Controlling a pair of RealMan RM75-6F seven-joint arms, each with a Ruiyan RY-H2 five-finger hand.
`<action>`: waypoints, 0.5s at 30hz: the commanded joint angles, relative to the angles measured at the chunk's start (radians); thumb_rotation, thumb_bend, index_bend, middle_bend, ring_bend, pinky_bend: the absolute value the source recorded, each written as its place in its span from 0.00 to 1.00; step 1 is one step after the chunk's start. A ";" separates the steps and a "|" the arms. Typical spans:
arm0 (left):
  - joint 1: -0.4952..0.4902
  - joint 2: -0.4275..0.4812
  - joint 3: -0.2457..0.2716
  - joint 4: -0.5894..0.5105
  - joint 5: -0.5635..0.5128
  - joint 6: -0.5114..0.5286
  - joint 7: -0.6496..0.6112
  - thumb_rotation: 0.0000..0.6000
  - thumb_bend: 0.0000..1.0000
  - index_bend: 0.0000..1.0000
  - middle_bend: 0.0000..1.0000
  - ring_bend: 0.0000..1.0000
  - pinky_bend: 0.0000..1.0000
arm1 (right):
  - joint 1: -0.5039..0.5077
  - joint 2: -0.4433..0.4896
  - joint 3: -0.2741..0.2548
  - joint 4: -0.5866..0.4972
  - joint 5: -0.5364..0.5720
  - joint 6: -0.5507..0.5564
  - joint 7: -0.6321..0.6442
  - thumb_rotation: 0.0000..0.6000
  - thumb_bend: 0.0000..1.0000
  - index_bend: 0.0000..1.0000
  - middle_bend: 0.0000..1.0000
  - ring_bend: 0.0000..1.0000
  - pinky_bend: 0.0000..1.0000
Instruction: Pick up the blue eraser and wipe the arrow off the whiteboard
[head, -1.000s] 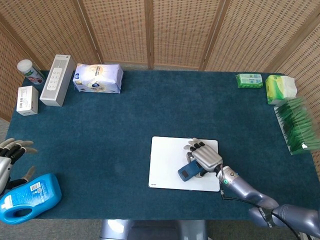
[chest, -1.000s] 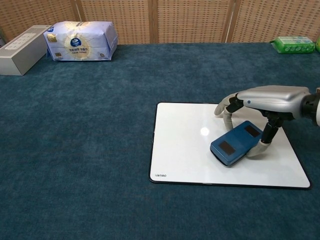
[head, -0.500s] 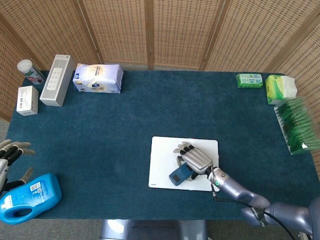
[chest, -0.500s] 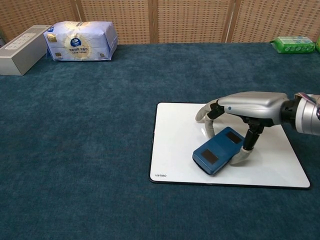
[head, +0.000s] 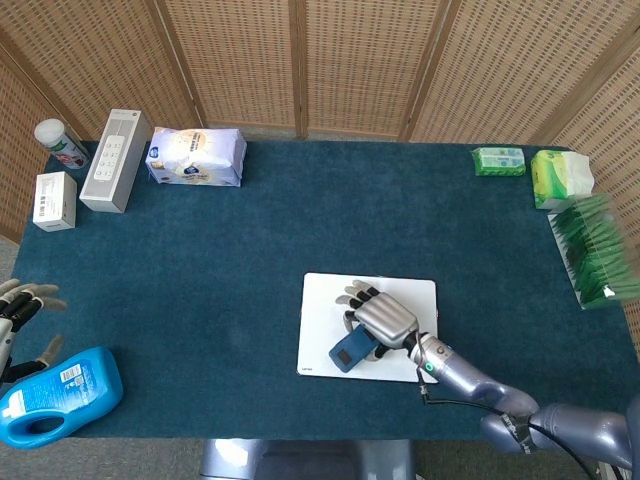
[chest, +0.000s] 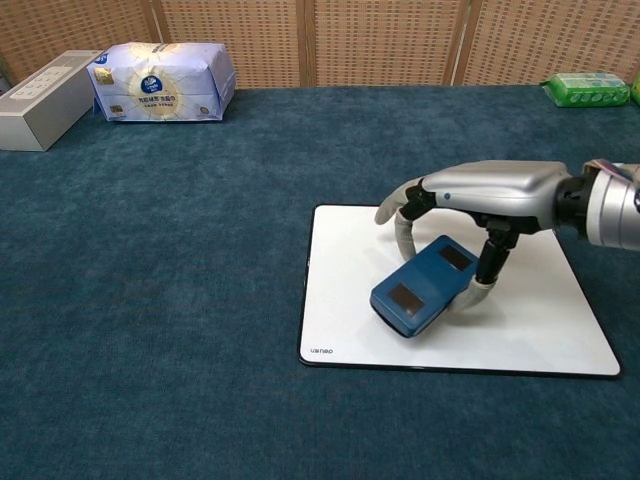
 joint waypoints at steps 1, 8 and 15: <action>-0.001 -0.002 0.000 -0.001 0.001 -0.002 0.002 1.00 0.43 0.35 0.26 0.21 0.12 | -0.006 0.019 -0.010 0.025 0.009 -0.009 0.008 1.00 0.07 0.64 0.17 0.00 0.00; -0.005 -0.005 0.000 -0.005 0.002 -0.007 0.010 1.00 0.43 0.35 0.26 0.21 0.12 | -0.015 0.027 -0.034 0.087 0.005 -0.029 0.046 1.00 0.07 0.64 0.17 0.00 0.00; -0.009 -0.001 -0.003 -0.016 0.003 -0.009 0.021 1.00 0.43 0.35 0.26 0.21 0.12 | -0.013 -0.002 -0.045 0.116 -0.013 -0.041 0.079 1.00 0.07 0.64 0.17 0.00 0.00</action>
